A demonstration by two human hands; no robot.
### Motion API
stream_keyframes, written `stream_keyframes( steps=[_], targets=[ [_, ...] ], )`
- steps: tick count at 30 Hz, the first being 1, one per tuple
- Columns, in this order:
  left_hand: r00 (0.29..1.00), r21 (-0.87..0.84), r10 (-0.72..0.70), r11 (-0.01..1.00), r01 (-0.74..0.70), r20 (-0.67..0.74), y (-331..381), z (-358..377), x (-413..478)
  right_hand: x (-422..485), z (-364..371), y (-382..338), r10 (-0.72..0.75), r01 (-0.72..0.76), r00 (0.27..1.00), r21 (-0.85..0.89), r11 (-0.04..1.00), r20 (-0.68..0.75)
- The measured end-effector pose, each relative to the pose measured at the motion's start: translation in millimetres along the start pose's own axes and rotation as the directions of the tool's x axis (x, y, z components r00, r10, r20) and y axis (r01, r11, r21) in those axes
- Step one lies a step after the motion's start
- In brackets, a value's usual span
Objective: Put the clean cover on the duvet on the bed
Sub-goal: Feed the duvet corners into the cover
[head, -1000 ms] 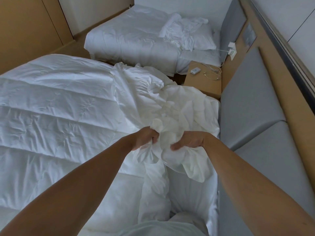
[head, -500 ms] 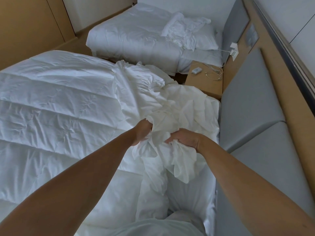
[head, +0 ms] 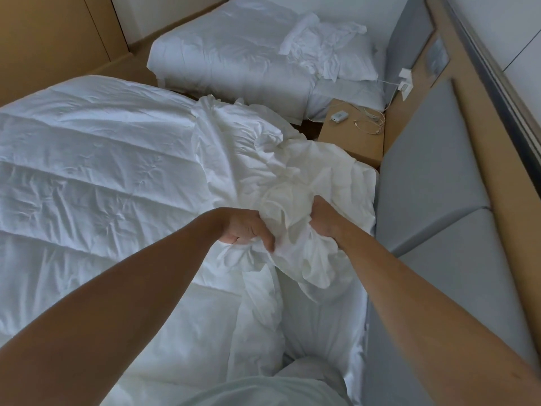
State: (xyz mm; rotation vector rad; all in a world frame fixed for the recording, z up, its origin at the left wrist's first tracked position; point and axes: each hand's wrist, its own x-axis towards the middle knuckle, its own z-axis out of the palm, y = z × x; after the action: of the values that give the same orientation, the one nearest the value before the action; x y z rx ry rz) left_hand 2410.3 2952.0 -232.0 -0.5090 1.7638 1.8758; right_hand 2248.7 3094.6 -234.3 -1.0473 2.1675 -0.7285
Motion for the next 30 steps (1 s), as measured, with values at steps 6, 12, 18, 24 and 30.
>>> stream_keyframes(
  steps=[6,12,18,24,30],
  targets=[
    [0.986,0.154,0.014,0.987,-0.04,0.168,-0.7,3.6,4.7,-1.1,-9.5,14.9,0.019,-0.011,0.999,-0.147,0.989,0.048],
    [0.99,0.082,0.131,0.989,-0.127,-0.052,-1.1,6.9,15.7,-12.8,-25.6,16.6,0.162,-0.146,0.923,-0.071,0.987,0.349],
    [0.96,0.174,0.213,0.968,-0.181,-0.182,-5.9,11.7,23.7,-24.1,-12.6,16.6,0.205,-0.281,0.751,0.024,0.959,0.628],
    [0.994,0.076,0.103,0.991,-0.106,0.039,-13.4,10.0,6.1,-19.5,-8.7,12.4,0.169,-0.252,0.893,0.154,0.955,0.416],
    [0.971,0.078,0.233,0.968,-0.237,0.055,-16.7,13.5,4.9,-10.5,1.0,10.3,0.126,-0.143,0.956,0.046,0.989,0.264]
  ],
)
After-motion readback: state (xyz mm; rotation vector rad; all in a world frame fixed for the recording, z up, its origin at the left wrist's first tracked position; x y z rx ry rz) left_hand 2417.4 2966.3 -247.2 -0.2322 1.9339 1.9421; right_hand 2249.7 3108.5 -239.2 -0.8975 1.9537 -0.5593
